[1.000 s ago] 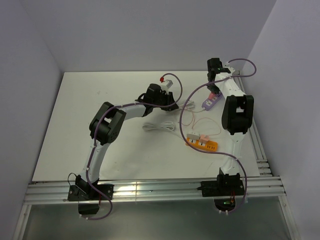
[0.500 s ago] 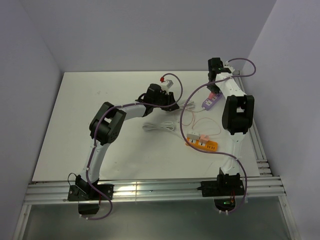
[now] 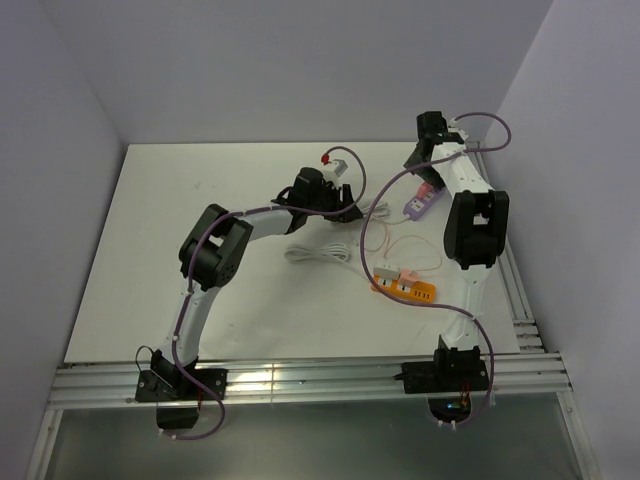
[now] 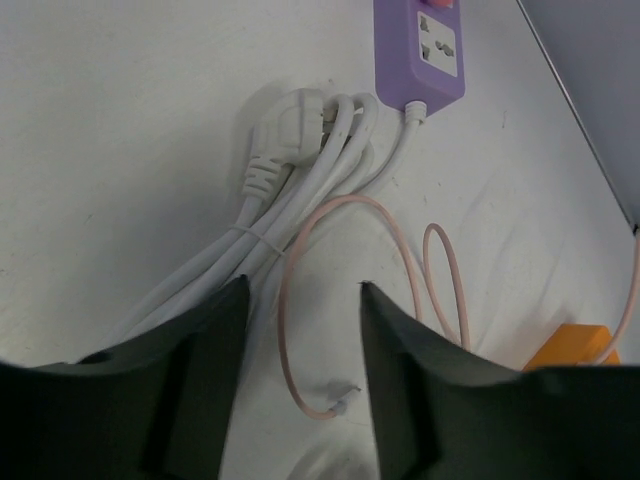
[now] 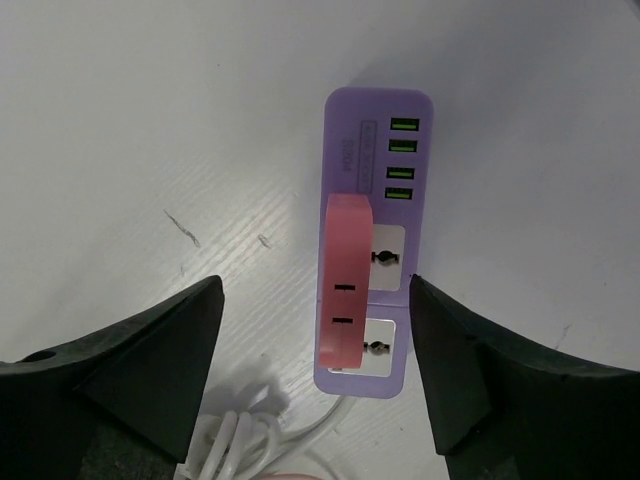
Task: Insert the plug
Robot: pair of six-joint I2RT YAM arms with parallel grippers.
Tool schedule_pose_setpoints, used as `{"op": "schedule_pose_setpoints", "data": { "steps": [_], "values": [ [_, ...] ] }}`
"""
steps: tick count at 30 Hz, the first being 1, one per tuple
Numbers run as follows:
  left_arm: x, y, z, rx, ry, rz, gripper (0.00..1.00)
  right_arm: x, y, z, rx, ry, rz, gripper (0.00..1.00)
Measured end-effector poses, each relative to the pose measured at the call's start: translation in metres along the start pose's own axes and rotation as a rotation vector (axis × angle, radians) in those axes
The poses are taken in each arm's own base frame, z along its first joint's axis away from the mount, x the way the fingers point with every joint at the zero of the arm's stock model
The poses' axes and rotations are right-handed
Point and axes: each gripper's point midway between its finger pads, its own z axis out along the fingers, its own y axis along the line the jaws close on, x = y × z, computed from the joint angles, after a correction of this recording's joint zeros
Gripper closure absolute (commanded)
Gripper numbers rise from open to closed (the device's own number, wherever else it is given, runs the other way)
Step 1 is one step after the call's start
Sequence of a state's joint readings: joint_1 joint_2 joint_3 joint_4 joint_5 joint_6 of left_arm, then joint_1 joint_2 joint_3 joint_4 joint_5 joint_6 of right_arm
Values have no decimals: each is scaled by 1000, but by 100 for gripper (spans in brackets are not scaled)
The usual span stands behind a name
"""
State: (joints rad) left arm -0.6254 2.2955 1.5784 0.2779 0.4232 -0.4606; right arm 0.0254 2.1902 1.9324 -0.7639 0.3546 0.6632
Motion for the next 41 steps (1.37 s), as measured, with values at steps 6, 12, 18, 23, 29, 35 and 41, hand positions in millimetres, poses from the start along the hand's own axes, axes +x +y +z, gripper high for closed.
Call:
{"op": "schedule_pose_setpoints", "data": {
  "steps": [6, 12, 18, 23, 29, 35, 41],
  "values": [
    [-8, -7, 0, 26, -30, -12, 1, 3, -1, -4, 2, 10, -10, 5],
    [-13, -2, -9, 4, -55, -59, 1, -4, -1, -36, -31, -21, -9, 0],
    [-37, 0, -35, -46, -122, -103, 1, -6, 1, -84, -98, -70, -11, 0],
    [-87, -32, -70, 2, -237, -109, 0, 19, 0, -108, -142, -63, -43, 0],
    [-140, -75, -119, 25, -380, -116, 1, 66, -23, -118, -170, -2, -86, 0],
    [-161, -83, -153, 26, -433, -258, 0, 95, -41, -135, -257, 24, -93, 0],
    [-120, -33, -167, -37, -364, -488, 0, 141, -49, -150, -392, 43, -143, 0]
  ]
}}
